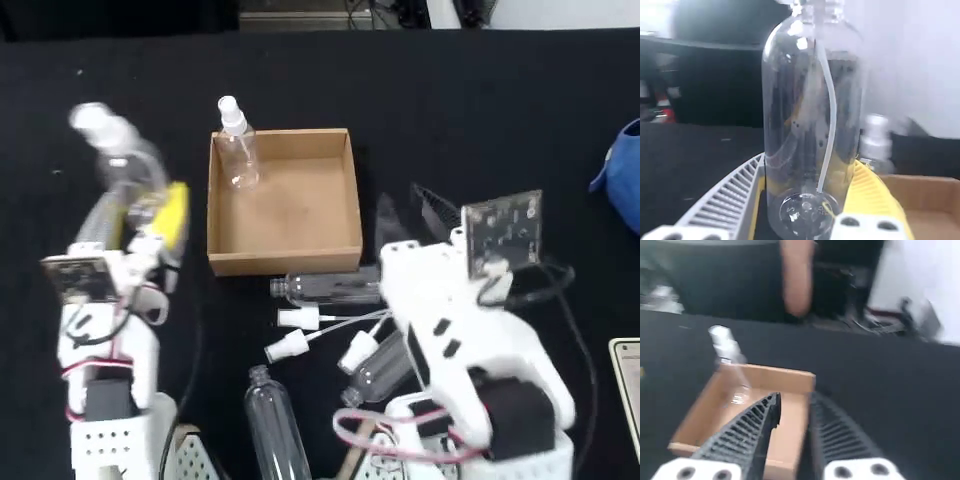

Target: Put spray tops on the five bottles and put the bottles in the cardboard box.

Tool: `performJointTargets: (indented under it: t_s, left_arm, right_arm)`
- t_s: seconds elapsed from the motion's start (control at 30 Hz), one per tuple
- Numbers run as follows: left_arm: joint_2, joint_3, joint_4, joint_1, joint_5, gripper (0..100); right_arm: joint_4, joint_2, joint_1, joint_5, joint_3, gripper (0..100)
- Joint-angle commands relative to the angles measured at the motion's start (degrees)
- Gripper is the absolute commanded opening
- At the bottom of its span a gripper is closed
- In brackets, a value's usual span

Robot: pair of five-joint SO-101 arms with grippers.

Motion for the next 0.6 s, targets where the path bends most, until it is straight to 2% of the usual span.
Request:
performJointTargets:
  t_s: [0.0,0.17,0.37,0.43,0.57]
  left_arm:
    - [-0.1,-4.3,-0.8,-9.5,-0.5,3]
    - [7.9,-10.9,-0.1,-16.7,-0.7,3]
    - [32.5,-27.5,-2.5,-18.1,-7.1,3]
    - [39.9,-28.6,-8.2,-20.6,-7.1,3]
    - [51.0,-25.2,-25.3,-26.2,-7.4,3]
  right_arm:
    - [-7.9,-0.4,4.4,0.4,8.1,1.2]
    - [-23.1,-0.8,4.5,0.0,26.1,1.1]
    - [-34.5,-0.8,4.6,0.4,37.1,1.1]
    - [-36.0,-0.8,4.6,0.4,38.9,1.1]
    - [-37.9,-0.8,4.6,0.4,41.3,1.1]
